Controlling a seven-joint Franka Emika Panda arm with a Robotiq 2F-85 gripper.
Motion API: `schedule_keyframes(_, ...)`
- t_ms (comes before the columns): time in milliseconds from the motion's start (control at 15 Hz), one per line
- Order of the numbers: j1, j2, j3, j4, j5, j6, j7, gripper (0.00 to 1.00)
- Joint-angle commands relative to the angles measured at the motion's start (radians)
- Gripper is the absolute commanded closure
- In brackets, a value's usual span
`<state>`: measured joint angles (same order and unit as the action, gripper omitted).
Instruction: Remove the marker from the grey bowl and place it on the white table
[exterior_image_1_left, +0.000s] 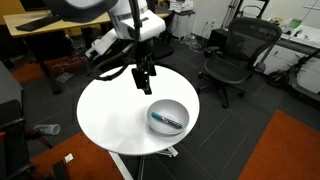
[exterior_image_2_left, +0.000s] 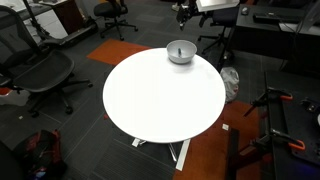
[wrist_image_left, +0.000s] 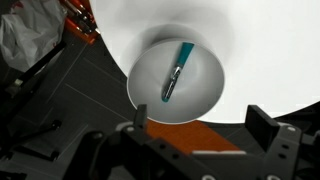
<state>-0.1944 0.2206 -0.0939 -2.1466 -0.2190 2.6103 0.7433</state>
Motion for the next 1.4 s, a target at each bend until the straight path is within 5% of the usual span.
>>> schedule_keyframes(0, 0.037, 0.107, -0.042, 0.106, 0.126, -0.013, -0.03, 0.0)
schedule_keyframes(600, 0.056, 0.305, -0.093, 0.256, 0.259, -0.031, -0.034, 0.0)
schedule_keyframes(1333, 0.064, 0.479, -0.133, 0.394, 0.296, -0.075, -0.02, 0.0)
